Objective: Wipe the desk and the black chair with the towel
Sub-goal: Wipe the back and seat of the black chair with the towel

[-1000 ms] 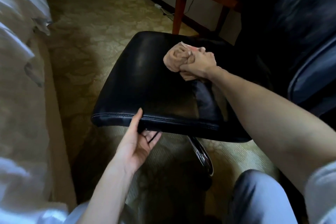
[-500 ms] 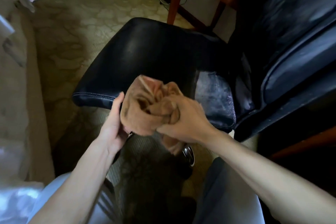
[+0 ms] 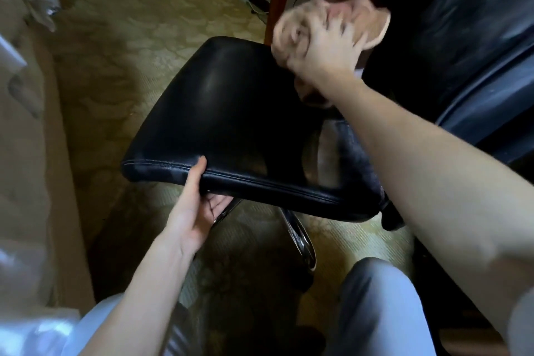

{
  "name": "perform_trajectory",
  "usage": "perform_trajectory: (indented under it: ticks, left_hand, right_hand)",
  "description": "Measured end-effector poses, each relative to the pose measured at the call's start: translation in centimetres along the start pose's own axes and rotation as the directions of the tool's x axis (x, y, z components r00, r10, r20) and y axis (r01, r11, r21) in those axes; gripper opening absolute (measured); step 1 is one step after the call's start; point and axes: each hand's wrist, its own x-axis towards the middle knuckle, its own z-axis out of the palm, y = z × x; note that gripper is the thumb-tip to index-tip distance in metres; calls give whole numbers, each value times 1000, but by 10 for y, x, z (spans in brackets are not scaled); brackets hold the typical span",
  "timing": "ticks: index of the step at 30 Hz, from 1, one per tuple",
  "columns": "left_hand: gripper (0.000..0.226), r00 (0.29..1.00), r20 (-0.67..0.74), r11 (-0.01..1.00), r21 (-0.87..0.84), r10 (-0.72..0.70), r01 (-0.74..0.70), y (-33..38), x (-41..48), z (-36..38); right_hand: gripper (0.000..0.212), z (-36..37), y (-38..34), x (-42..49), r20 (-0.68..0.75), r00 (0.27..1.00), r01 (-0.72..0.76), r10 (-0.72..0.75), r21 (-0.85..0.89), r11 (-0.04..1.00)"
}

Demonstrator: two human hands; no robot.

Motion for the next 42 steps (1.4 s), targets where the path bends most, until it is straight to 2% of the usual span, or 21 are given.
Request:
perform_trajectory:
  ticks: [2,3,4,6,8,10,12,15,18,21,25,28,31,35,37,39,42]
  left_hand:
    - [58,1000,4,1000,-18,-2,2,0,2,-1]
    - [63,1000,0,1000,-26,-3,3,1,3,-1]
    - [65,1000,-5,1000,-31,0,0,1,4,-1]
    - [65,1000,-12,999,-34,10,-10,1,9,-3]
    - [62,1000,-15,999,-27,15,-16,1,13,-4]
    - [58,1000,-22,1000,-23,11,-12,0,17,-6]
    - [59,1000,-27,999,-40,12,-13,2,17,-6]
    - [57,999,-29,998,-52,28,-29,4,18,-7]
    - [47,996,-56,996,-61,66,-69,4,16,0]
    - [47,986,-126,991,-64,112,-121,5,22,0]
    - [62,976,-162,987,-43,143,-152,6,30,-2]
    - [67,975,-161,986,-42,151,-160,7,35,-6]
    - [65,981,-124,987,-32,150,-155,9,35,-8]
    - [64,988,-92,992,-21,121,-124,10,35,-10]
    - [69,990,-93,993,-35,108,-111,10,34,-9]
    - [66,991,-97,994,-46,95,-100,8,30,-7]
    - [42,992,-110,995,-62,67,-74,5,22,-1]
  right_hand:
    - [100,22,9,-3,351,936,-4,11,-21,1000]
    - [99,30,13,-5,470,882,-7,18,-26,1000]
    - [94,35,16,-6,525,851,-7,15,-17,1000]
    - [87,41,19,-2,455,890,-38,20,30,999]
    - [97,47,24,6,375,924,-96,71,48,994]
    - [105,56,32,13,429,898,-121,95,34,992]
    - [90,65,38,13,473,879,-118,61,91,989]
    - [79,72,38,5,344,938,-73,29,118,990]
    - [83,74,37,-10,219,976,-18,7,48,999]
    - [92,64,28,-49,220,975,27,-41,68,997]
    - [66,42,21,-125,146,982,88,-116,183,979]
    - [53,24,14,-173,127,987,66,-97,229,971]
    - [66,9,-1,-216,182,981,-3,-60,328,945]
    - [58,-2,1,-234,184,983,-56,-28,436,898]
    - [64,-5,8,-213,62,997,-72,47,505,860]
    - [69,-1,11,-175,-97,987,-63,125,487,871]
    - [67,9,15,-105,-341,932,-21,120,279,960]
